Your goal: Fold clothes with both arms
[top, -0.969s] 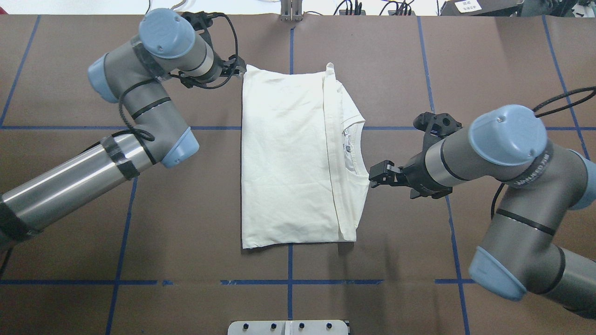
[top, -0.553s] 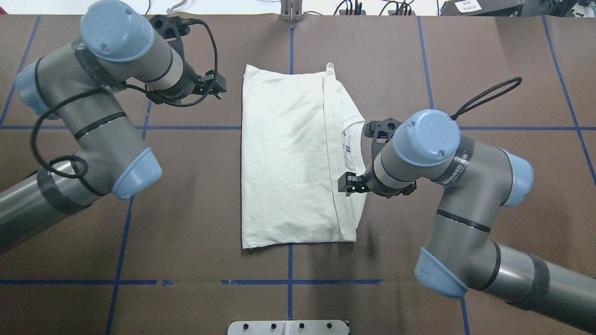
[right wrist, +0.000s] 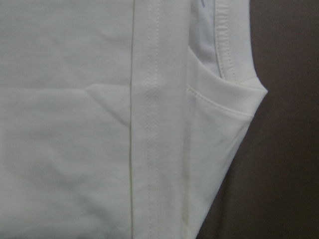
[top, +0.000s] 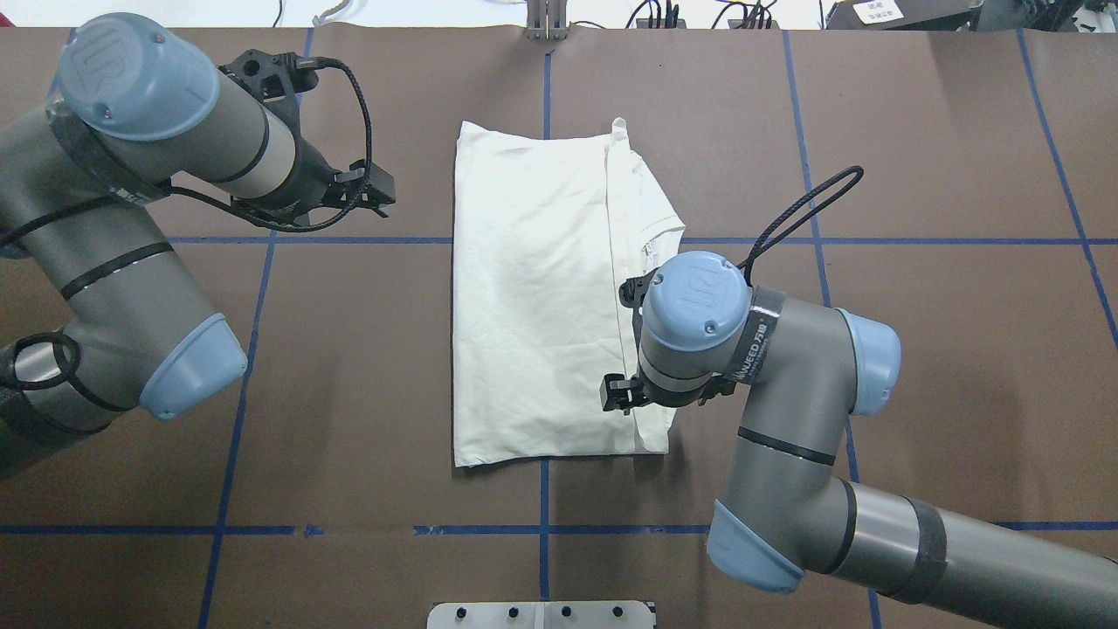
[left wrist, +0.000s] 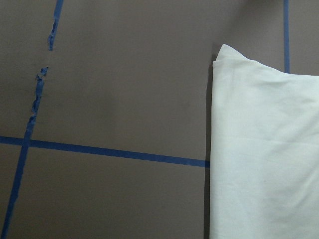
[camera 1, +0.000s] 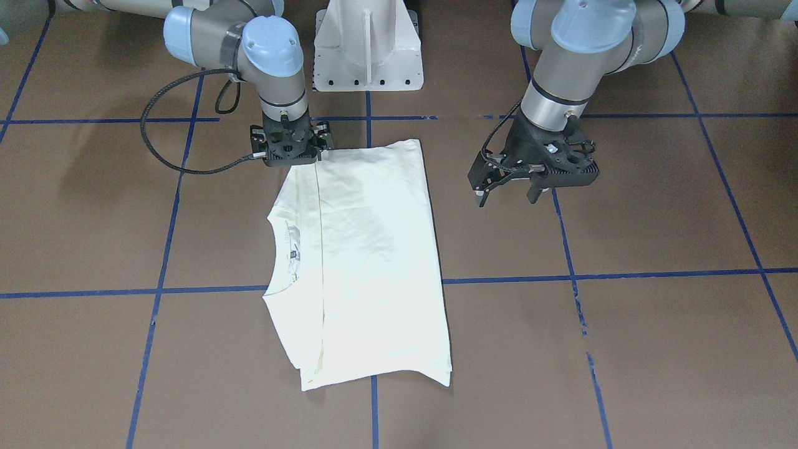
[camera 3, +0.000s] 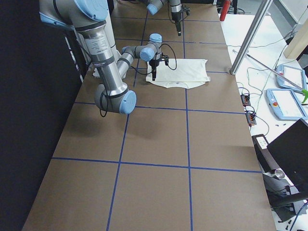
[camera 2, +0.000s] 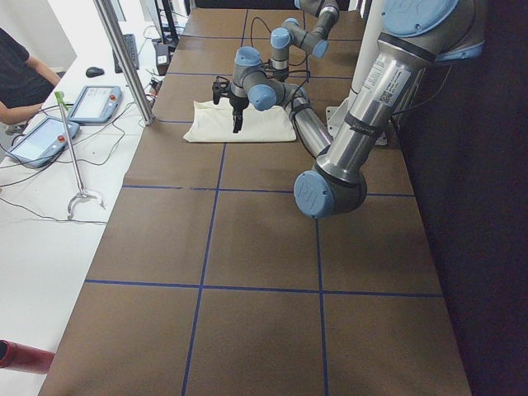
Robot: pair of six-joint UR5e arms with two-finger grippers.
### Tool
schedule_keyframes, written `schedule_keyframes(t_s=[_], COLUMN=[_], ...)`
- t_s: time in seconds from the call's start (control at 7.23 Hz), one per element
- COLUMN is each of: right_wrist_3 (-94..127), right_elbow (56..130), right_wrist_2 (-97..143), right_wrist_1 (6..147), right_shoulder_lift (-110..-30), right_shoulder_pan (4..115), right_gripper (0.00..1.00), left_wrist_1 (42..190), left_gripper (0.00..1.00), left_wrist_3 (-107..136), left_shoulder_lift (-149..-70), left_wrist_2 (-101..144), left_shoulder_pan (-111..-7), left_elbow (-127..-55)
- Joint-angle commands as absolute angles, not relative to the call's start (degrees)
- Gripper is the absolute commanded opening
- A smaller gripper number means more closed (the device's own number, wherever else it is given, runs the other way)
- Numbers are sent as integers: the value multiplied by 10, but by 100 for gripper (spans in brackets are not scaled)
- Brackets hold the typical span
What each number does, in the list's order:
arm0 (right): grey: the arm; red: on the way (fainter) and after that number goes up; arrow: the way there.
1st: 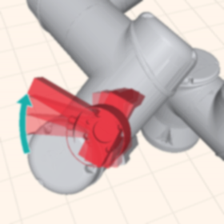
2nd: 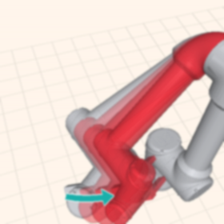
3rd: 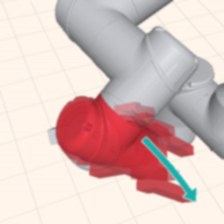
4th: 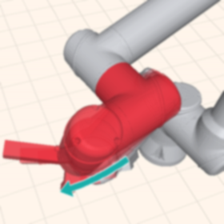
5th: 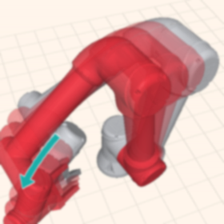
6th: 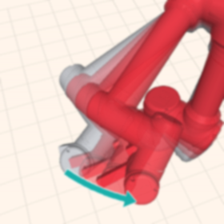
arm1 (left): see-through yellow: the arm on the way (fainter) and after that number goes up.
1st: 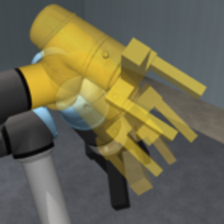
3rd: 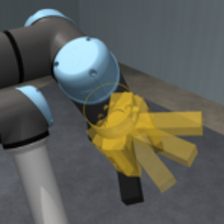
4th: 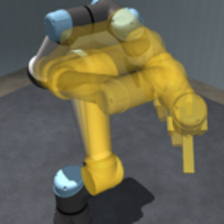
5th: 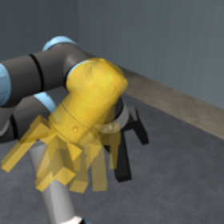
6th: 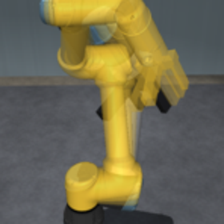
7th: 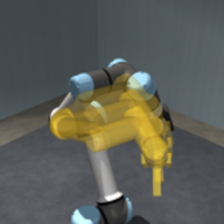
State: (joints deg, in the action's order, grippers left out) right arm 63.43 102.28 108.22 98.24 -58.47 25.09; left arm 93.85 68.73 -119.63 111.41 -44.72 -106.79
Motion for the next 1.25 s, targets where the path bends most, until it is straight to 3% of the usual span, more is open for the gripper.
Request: schedule_keyframes(t_s=[0.0,1.11], right_wrist_3=[628,627], right_elbow=[991,981], right_wrist_2=[1081,1080], right_wrist_1=[987,1034], right_shoulder_lift=[-570,-572], right_shoulder_pan=[248,243], right_gripper=[100,100], left_wrist_1=[939,942], left_gripper=[100,100], left_wrist_3=[687,689], left_shoulder_lift=[-1195,-1195], left_wrist_2=[1114,1115], left_shoulder_pan=[-442,-436], left_elbow=[-1067,-1064])
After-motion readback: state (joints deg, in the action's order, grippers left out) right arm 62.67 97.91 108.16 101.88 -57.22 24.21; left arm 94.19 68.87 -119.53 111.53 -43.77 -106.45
